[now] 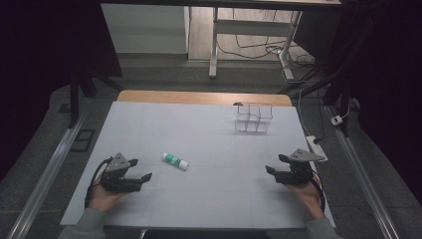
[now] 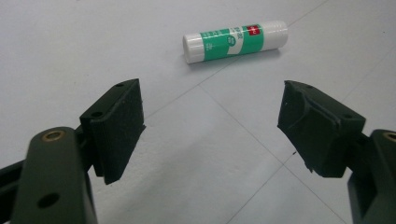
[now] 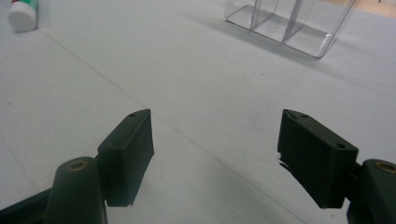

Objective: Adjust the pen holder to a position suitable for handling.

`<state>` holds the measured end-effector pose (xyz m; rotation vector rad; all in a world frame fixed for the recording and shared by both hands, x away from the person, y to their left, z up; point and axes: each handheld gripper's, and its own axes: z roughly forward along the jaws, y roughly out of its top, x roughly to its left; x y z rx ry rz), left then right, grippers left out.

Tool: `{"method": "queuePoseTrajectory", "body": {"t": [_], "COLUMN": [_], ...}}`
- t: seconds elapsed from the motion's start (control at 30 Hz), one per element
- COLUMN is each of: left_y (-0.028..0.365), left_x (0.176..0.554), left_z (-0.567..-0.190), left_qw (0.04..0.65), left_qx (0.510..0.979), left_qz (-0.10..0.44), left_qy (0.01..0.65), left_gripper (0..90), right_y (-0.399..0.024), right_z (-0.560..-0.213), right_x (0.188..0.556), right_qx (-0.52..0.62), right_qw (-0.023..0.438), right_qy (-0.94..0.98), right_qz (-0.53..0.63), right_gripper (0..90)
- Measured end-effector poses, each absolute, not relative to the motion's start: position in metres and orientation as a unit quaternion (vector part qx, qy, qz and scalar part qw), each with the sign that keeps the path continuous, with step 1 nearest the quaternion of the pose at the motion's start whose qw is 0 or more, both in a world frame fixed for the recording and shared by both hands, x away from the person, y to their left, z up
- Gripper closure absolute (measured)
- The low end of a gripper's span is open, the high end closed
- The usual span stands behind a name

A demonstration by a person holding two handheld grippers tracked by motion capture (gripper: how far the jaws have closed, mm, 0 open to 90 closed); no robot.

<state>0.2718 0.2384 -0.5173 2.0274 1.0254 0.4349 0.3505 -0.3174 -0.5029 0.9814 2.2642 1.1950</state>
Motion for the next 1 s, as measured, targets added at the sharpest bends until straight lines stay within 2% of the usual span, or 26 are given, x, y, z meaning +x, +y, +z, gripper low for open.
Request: {"method": "queuePoseTrajectory", "body": {"t": [0.63,1.0], "left_y": [0.239,0.240], "left_x": [0.271,0.270], "left_z": [-0.518,-0.518], "left_qw": [0.399,0.402], "left_qx": [0.803,0.803], "left_qz": [0.174,0.173], "left_qy": [0.407,0.405], "left_gripper": [22.4,22.3], "right_y": [-0.313,-0.314], "right_z": [-0.497,-0.488], "right_x": [0.376,0.406], "right_qx": [0.376,0.407], "right_qw": [0.204,0.206], "right_qy": [0.800,0.793], "right_qz": [0.421,0.405], "right_gripper": [31.5,32.6]}}
